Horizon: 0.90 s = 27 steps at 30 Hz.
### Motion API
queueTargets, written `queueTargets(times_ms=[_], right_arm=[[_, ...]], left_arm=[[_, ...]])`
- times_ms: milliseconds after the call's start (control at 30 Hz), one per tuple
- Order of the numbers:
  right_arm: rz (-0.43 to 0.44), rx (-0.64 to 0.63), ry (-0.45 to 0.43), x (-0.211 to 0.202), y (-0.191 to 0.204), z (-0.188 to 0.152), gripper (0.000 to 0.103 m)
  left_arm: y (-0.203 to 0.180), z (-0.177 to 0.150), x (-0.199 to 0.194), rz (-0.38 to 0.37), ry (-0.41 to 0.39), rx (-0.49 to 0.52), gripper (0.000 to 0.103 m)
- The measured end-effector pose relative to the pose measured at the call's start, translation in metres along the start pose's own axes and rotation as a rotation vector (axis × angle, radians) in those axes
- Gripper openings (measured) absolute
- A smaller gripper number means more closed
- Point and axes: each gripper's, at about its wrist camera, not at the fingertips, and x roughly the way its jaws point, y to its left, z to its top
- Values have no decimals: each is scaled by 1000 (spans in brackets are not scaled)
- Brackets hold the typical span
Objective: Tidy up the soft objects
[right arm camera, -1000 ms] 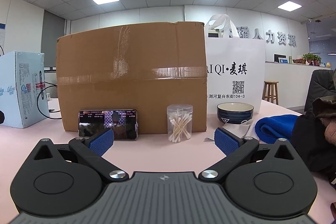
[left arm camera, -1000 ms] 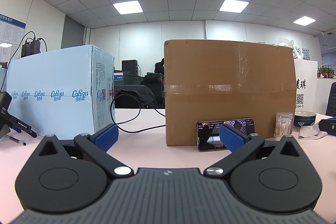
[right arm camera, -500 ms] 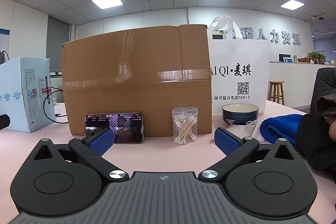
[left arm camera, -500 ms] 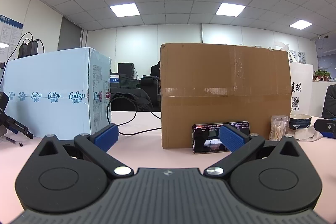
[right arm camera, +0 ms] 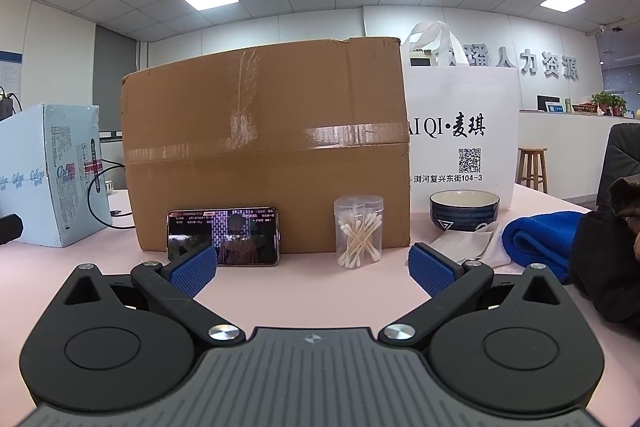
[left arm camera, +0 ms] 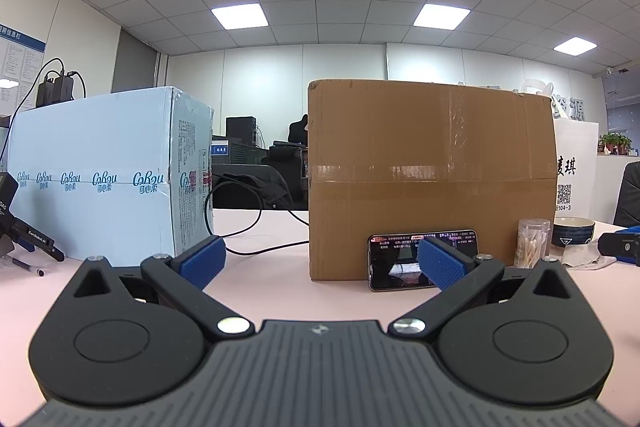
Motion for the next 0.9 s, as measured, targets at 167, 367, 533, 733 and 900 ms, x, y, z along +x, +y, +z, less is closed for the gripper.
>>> queueTargets(times_ms=[167, 367, 533, 733, 900], right_arm=[[-2, 12, -4, -2, -1, 0, 103], [4, 10, -2, -3, -1, 0, 103], [7, 10, 4, -2, -1, 0, 103], [11, 12, 14, -1, -1, 0, 103], [14, 11, 19, -1, -1, 0, 103]], left_arm=[[0, 1, -1, 5, -9, 4, 103], [0, 1, -2, 7, -9, 8, 103], [0, 1, -3, 7, -10, 10, 103], [0, 1, -3, 6, -8, 12, 103], [-1, 1, -3, 4, -7, 15, 103]])
